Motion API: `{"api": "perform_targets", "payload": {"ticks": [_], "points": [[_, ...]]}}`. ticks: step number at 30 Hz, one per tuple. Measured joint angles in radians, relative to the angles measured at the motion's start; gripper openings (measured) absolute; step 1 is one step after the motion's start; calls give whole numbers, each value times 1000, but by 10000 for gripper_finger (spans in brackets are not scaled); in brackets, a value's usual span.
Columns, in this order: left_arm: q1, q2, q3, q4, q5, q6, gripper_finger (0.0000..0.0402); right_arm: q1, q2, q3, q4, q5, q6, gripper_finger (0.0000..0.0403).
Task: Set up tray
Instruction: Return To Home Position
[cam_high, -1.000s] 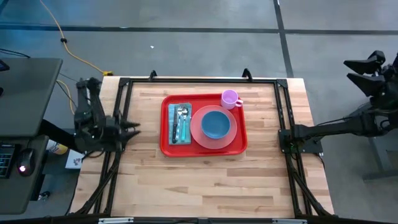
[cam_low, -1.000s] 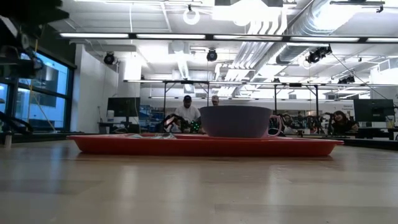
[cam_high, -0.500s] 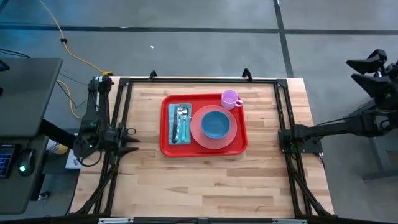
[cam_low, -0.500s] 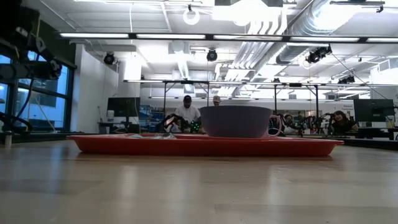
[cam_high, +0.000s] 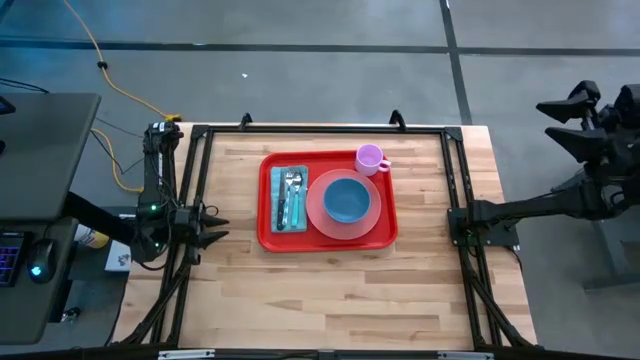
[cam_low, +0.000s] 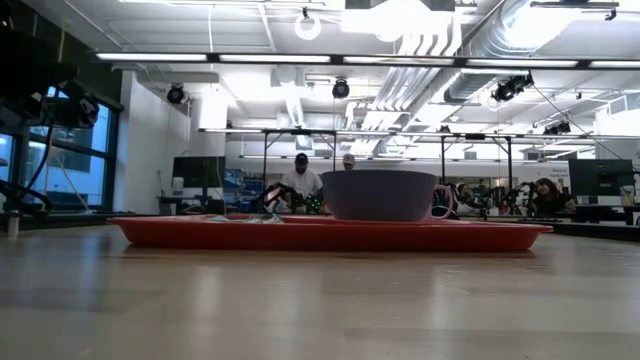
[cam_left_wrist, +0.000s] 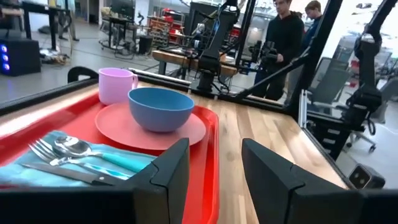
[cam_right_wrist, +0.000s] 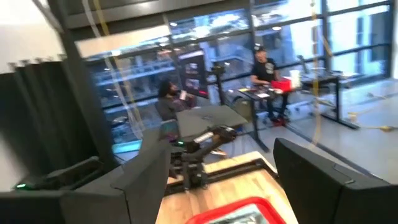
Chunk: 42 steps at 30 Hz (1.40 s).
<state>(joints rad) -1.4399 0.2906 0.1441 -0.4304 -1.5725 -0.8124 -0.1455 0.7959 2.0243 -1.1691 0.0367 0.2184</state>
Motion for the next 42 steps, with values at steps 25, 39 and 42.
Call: {"api": "perform_targets", "payload": {"ticks": [25,39,42], "points": [[144,143,-56,721,602,596,177,0,-10,-10,23,-92,-9,266],[785,130,-127,1257,1283,1409,177,0,-20,-11,32,-93,-33,266],[927,98,-129,1268,1405,1420,177,0,-39,-11,32,-96,-68,266]]}}
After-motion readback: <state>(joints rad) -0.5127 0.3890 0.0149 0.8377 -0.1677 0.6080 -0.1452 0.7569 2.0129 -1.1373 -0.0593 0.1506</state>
